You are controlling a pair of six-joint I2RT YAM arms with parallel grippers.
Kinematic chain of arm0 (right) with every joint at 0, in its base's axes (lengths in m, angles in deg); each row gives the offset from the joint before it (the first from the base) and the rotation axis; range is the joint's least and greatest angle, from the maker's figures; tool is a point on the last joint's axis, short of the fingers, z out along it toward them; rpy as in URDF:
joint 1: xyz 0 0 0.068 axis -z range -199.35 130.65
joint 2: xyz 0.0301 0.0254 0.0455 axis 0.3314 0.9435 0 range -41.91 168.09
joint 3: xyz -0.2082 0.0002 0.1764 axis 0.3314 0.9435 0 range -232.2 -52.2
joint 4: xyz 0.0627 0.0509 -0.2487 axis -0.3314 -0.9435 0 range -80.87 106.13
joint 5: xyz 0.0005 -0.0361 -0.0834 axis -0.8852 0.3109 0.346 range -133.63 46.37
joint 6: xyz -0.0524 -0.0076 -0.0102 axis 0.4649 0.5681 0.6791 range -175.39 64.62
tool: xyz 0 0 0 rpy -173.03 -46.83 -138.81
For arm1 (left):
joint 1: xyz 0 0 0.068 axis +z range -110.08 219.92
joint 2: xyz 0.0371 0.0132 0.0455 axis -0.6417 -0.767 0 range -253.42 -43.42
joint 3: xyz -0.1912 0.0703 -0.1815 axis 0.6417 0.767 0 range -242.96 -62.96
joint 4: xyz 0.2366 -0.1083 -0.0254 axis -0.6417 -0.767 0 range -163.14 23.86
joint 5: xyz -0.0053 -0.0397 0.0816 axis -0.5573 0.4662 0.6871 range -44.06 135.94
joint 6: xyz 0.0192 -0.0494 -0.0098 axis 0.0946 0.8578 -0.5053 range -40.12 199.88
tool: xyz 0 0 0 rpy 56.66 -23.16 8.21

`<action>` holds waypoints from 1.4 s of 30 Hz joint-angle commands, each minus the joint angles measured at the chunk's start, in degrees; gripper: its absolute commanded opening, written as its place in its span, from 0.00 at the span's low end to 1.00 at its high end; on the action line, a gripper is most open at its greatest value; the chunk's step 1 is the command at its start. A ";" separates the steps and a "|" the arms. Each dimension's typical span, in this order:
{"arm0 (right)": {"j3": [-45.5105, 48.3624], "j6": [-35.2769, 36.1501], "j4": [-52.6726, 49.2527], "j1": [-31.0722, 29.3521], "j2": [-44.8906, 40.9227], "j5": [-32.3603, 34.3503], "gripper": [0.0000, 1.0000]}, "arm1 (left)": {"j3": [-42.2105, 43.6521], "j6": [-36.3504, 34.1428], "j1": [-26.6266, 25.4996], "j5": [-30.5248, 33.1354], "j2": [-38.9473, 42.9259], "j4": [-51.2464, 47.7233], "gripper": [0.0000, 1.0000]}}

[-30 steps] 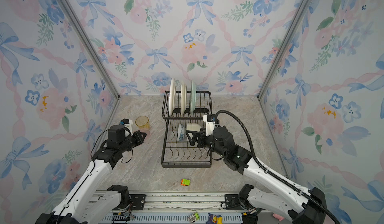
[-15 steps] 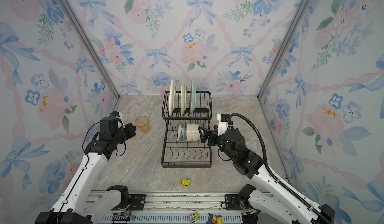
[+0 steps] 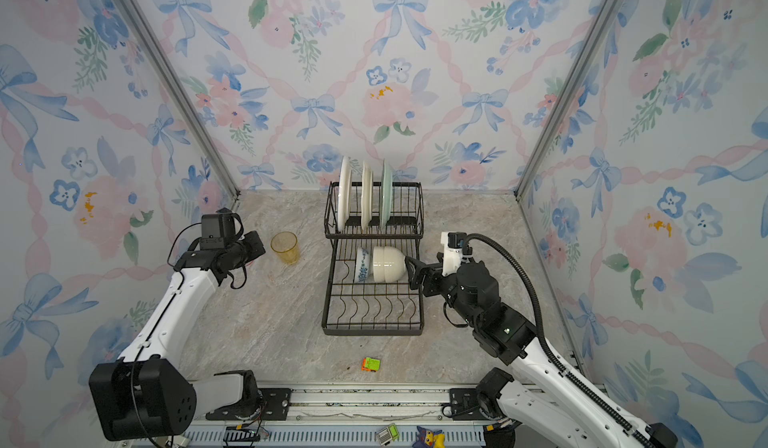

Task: Unload the mixed dishes from the dish rack
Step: 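Lower the pink glass beside the amber glass with the left gripper while the right withdraws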

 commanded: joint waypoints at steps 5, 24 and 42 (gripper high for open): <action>2.18 1.87 -1.35 0.38 -1.21 -0.70 0.97 | -3.71 -2.96 1.28 0.60 -6.51 -0.74 0.00; 0.86 0.53 -3.57 0.46 1.94 -2.40 0.97 | -21.37 -5.69 2.94 -2.59 -30.03 -5.53 0.00; -0.17 -1.19 -5.64 0.72 3.78 -0.40 0.97 | -27.61 -7.76 4.40 -1.10 -36.73 -8.42 0.15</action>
